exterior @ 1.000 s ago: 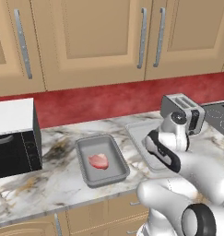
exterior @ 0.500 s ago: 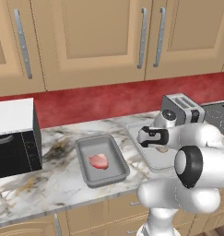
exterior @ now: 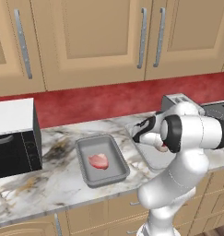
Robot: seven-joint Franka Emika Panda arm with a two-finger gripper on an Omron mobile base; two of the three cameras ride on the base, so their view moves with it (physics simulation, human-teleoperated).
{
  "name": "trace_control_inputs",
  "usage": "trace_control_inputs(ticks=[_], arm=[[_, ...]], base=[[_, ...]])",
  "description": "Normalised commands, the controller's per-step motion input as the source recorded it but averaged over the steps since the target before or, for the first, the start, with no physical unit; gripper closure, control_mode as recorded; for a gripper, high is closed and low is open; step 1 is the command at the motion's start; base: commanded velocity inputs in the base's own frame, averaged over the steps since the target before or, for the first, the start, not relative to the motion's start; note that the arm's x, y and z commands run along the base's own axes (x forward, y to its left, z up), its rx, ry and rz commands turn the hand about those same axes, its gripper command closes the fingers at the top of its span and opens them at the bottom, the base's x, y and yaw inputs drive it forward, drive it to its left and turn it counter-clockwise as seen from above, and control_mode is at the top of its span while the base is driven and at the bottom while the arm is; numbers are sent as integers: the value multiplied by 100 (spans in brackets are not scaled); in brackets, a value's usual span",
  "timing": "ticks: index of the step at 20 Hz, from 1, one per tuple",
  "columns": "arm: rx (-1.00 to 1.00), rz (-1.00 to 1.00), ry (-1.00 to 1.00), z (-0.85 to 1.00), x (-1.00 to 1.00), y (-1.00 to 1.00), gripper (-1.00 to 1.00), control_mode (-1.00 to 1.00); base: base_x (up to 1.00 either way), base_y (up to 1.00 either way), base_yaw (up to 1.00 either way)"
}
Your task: Place one broccoli and one steak in each tupperware on the nearby counter, to pack two identical lunches.
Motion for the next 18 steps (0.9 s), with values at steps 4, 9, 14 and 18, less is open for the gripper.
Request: trace_control_inputs(ticks=[4,9,14,18], arm=[[0,0,0,-1,9,-12,-100,-100],[0,0,2,68,-32,-4,-100,-100],[0,-2,2,100,-70,0,-100,-100],[-1,-2,2,100,-96,0,-100,-100]], base=[[0,0,0],[0,0,0],[0,0,0],[0,0,0]])
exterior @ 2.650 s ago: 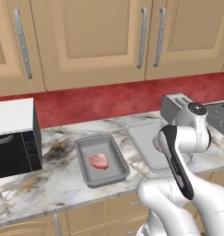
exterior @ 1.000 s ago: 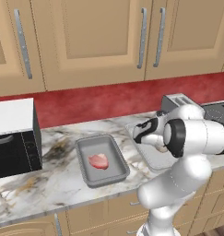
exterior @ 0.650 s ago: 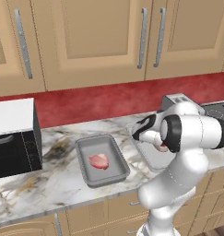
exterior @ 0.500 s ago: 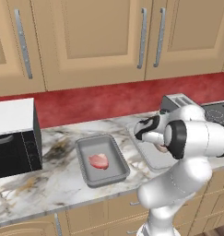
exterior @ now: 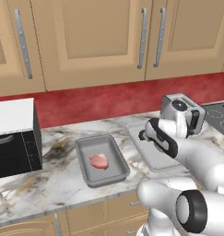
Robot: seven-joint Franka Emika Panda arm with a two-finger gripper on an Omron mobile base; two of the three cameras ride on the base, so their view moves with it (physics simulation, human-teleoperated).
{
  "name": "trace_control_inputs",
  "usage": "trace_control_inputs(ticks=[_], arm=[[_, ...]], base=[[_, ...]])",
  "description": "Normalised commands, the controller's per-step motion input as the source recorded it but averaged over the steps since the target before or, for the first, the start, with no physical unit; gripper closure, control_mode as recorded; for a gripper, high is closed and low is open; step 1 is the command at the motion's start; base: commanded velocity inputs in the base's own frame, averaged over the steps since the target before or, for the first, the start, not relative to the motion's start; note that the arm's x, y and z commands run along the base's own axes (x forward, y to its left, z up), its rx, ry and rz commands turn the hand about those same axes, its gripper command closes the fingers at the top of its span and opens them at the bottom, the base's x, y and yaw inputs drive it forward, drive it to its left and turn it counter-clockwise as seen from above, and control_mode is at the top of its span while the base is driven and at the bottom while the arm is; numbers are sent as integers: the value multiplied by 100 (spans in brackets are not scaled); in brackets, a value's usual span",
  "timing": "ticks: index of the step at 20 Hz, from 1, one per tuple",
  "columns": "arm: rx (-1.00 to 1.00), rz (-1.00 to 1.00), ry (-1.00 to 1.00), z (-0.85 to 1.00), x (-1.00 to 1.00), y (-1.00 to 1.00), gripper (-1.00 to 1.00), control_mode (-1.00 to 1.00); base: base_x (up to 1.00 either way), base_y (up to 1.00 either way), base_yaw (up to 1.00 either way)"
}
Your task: Place one broccoli and one steak in each tupperware on the nearby counter, to pack two identical lunches.
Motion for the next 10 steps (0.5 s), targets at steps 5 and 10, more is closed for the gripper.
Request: trace_control_inputs(ticks=[5,10], arm=[[-3,-2,0,77,-100,0,-100,-100],[-1,0,-9,70,-100,0,-100,-100]], base=[[0,0,0],[0,0,0]])
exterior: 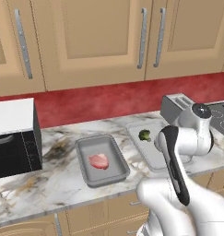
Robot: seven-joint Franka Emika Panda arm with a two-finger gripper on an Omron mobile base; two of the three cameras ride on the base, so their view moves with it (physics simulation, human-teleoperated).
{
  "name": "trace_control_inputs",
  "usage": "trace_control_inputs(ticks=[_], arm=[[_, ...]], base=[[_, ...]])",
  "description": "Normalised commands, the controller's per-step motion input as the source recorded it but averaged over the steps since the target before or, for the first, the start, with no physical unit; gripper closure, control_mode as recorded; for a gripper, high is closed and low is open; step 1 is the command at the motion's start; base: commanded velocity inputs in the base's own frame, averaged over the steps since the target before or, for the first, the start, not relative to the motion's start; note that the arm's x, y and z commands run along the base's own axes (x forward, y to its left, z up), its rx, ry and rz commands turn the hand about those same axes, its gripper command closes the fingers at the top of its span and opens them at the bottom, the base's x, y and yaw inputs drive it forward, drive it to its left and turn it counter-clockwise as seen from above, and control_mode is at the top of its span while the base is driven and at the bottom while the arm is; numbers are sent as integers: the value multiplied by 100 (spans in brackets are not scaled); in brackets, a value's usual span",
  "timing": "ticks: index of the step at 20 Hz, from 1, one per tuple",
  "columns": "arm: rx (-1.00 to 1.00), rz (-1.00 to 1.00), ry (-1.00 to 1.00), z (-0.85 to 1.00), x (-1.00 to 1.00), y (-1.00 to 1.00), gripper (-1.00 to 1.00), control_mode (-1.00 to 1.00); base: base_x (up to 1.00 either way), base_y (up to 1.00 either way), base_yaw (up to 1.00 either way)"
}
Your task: Place one broccoli and one steak in each tupperware on the nearby counter, to pack two identical lunches.
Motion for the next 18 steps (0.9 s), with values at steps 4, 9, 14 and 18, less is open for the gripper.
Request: trace_control_inputs(ticks=[4,9,14,18], arm=[[-2,0,-14,92,-100,4,-100,-100],[-4,0,-15,88,-100,21,-100,-100],[-9,0,-5,31,-100,56,-100,-100],[-3,1,-2,0,-25,17,-100,100]], base=[[0,0,0],[0,0,0],[0,0,0],[-75,45,5]])
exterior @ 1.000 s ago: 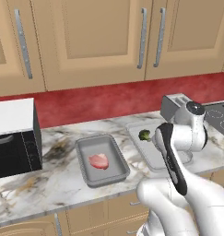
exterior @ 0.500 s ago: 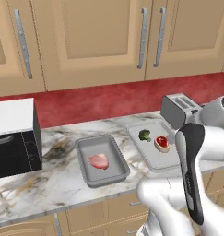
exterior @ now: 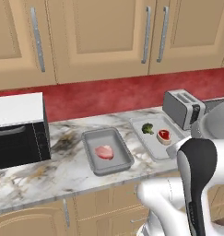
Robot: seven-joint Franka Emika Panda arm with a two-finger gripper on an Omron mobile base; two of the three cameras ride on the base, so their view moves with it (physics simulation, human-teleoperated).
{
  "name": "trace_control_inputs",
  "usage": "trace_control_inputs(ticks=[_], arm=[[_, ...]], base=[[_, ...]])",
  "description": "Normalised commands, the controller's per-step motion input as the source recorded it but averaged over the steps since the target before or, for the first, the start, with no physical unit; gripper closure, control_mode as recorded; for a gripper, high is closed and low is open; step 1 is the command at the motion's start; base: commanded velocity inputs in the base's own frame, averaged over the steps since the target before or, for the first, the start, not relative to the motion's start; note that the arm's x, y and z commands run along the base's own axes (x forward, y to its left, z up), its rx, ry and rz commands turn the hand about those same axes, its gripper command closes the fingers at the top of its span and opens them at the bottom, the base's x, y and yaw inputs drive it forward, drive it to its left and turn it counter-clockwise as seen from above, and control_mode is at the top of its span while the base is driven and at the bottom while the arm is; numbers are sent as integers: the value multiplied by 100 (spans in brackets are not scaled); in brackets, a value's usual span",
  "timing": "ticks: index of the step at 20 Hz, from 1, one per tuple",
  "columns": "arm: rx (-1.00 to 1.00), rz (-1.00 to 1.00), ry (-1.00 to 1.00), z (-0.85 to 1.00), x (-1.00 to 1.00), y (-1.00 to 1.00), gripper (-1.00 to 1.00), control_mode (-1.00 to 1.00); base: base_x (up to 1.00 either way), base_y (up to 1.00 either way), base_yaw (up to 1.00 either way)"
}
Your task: Place one broccoli and one steak in each tupperware on the nearby counter, to pack two identical lunches.
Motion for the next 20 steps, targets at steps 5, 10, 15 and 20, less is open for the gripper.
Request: trace_control_inputs(ticks=[5,10,15,20], arm=[[0,0,0,0,0,0,-100,100],[0,0,0,0,0,0,-100,100],[0,0,0,0,0,0,-100,100],[0,0,0,0,0,0,-100,100]], base=[[-100,21,4],[-100,0,5],[-100,0,12],[-100,14,20]])
